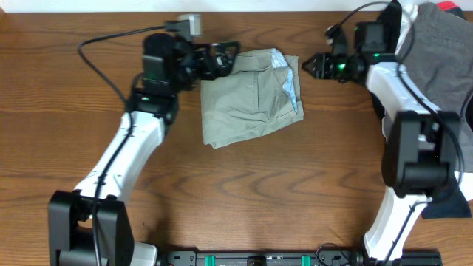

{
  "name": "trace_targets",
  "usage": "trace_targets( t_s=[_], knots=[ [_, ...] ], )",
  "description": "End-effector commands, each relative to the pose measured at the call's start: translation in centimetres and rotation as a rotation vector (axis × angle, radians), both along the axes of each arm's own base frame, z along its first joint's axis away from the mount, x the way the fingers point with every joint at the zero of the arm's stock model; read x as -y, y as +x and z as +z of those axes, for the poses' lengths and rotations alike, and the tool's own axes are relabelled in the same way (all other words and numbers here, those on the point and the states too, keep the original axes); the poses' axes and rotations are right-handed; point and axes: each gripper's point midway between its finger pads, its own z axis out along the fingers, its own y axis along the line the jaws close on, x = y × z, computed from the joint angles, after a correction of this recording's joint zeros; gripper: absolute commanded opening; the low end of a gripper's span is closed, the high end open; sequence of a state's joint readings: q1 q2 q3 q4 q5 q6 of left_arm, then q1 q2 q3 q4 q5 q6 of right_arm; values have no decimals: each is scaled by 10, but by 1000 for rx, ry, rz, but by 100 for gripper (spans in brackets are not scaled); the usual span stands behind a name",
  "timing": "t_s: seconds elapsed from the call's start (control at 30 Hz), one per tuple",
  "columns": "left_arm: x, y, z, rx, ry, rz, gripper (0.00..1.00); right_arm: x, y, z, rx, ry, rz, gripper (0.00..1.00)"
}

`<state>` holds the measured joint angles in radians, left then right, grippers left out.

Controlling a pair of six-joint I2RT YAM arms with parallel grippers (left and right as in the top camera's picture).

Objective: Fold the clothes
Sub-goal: 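Fold the waistband end right toward the right gripper over the legs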

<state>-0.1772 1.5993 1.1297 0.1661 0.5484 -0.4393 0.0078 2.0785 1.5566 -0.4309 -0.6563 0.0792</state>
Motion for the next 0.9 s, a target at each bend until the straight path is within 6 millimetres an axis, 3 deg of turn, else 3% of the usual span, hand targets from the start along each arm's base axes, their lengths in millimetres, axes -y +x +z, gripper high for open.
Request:
trace_targets(
  t_s=[0.0, 0.17, 0.23, 0.4, 0.7, 0.87],
  knots=[
    [-9, -5, -11, -40, 46, -16, 98, -31, -14, 14, 43, 15, 124, 36],
    [-12, -20, -38, -98, 157, -69, 98, -60, -17, 1, 82, -91, 188, 37],
    [-13, -22, -42, -105, 176, -81, 98, -71, -12, -1, 124, -157, 186, 42],
    [-18, -22, -47, -116, 205, -60, 98, -83, -11, -9, 145, -278, 164, 40],
    [-18, -24, -50, -115, 226, -70, 98, -54, -12, -24, 74, -383, 81, 44],
    [-20, -23, -50, -115, 232, -60, 98, -48, -10, -24, 72, -389, 67, 47]
  ],
)
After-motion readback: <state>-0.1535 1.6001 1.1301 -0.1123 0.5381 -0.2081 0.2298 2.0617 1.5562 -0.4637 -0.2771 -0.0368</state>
